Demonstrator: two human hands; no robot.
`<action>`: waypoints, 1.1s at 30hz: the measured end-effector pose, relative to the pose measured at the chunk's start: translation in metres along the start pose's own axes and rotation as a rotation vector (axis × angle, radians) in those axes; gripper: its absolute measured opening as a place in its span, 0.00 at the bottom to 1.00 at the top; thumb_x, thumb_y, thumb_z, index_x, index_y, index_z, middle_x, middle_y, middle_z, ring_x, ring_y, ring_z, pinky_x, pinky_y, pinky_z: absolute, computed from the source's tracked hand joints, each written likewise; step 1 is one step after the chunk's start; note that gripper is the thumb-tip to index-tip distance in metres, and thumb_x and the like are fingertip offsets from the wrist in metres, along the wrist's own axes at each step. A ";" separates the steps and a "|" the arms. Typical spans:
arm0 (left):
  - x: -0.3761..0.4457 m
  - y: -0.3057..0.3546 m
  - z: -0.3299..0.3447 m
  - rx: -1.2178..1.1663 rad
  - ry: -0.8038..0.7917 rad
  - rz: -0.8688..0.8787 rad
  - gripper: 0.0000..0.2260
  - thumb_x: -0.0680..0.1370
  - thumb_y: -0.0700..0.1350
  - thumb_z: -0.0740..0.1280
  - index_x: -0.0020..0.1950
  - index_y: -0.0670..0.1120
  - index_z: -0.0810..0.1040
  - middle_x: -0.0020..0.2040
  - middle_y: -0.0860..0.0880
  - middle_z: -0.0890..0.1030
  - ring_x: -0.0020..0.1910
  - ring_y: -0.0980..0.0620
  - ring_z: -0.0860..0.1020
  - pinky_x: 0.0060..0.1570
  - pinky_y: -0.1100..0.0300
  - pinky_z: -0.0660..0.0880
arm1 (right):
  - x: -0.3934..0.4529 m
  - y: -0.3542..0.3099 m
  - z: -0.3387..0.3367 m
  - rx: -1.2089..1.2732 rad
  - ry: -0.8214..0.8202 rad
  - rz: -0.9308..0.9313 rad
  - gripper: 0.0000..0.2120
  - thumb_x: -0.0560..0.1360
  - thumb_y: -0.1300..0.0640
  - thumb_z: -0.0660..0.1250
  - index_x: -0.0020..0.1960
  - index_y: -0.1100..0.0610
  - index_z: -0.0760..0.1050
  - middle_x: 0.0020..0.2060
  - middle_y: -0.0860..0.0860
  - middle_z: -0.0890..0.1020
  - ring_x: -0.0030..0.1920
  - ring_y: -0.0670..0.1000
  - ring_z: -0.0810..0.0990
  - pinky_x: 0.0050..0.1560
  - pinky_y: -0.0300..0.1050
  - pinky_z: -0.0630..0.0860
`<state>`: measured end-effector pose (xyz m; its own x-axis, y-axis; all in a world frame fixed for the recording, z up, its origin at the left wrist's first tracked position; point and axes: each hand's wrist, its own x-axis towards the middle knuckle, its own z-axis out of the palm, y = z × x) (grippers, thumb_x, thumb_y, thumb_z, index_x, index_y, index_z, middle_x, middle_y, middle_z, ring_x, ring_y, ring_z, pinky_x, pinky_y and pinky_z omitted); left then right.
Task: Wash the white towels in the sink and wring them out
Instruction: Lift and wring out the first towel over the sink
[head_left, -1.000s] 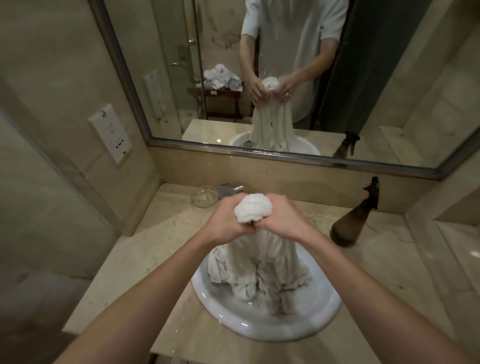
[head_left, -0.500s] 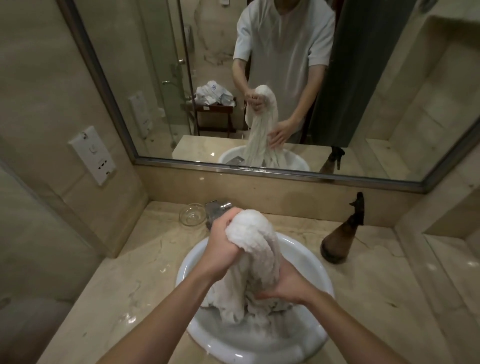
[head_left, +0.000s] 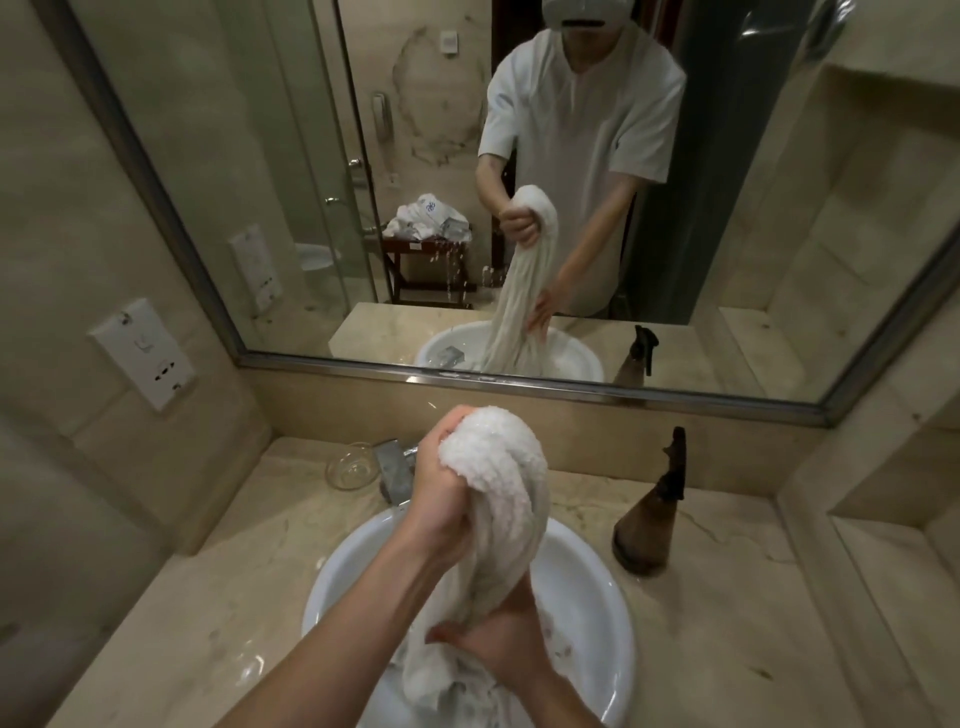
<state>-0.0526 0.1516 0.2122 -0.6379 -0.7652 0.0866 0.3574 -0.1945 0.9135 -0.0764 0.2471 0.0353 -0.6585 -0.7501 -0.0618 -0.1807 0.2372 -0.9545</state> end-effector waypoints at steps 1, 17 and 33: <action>-0.001 0.002 0.000 -0.048 0.030 -0.016 0.05 0.71 0.39 0.64 0.41 0.46 0.79 0.36 0.45 0.79 0.35 0.49 0.77 0.38 0.56 0.74 | 0.002 0.000 0.007 0.033 0.057 0.008 0.45 0.50 0.49 0.89 0.62 0.47 0.71 0.51 0.37 0.82 0.55 0.36 0.80 0.55 0.30 0.74; -0.013 0.052 -0.123 -0.097 0.232 -0.035 0.16 0.72 0.47 0.69 0.57 0.42 0.76 0.49 0.44 0.82 0.49 0.47 0.80 0.55 0.48 0.77 | 0.045 -0.017 0.023 -0.162 -0.117 -0.002 0.31 0.55 0.47 0.79 0.56 0.36 0.75 0.50 0.39 0.84 0.55 0.48 0.82 0.55 0.48 0.79; -0.021 0.018 -0.256 0.322 -0.034 -0.314 0.27 0.68 0.31 0.72 0.64 0.51 0.77 0.58 0.45 0.81 0.50 0.48 0.81 0.39 0.59 0.79 | 0.049 -0.181 -0.044 -0.622 0.004 -0.369 0.17 0.57 0.55 0.80 0.46 0.58 0.86 0.37 0.55 0.86 0.42 0.44 0.80 0.43 0.45 0.76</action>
<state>0.1418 0.0075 0.1252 -0.7058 -0.6778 -0.2060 -0.0837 -0.2090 0.9743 -0.1079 0.1943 0.2177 -0.4767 -0.8472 0.2348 -0.7735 0.2773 -0.5699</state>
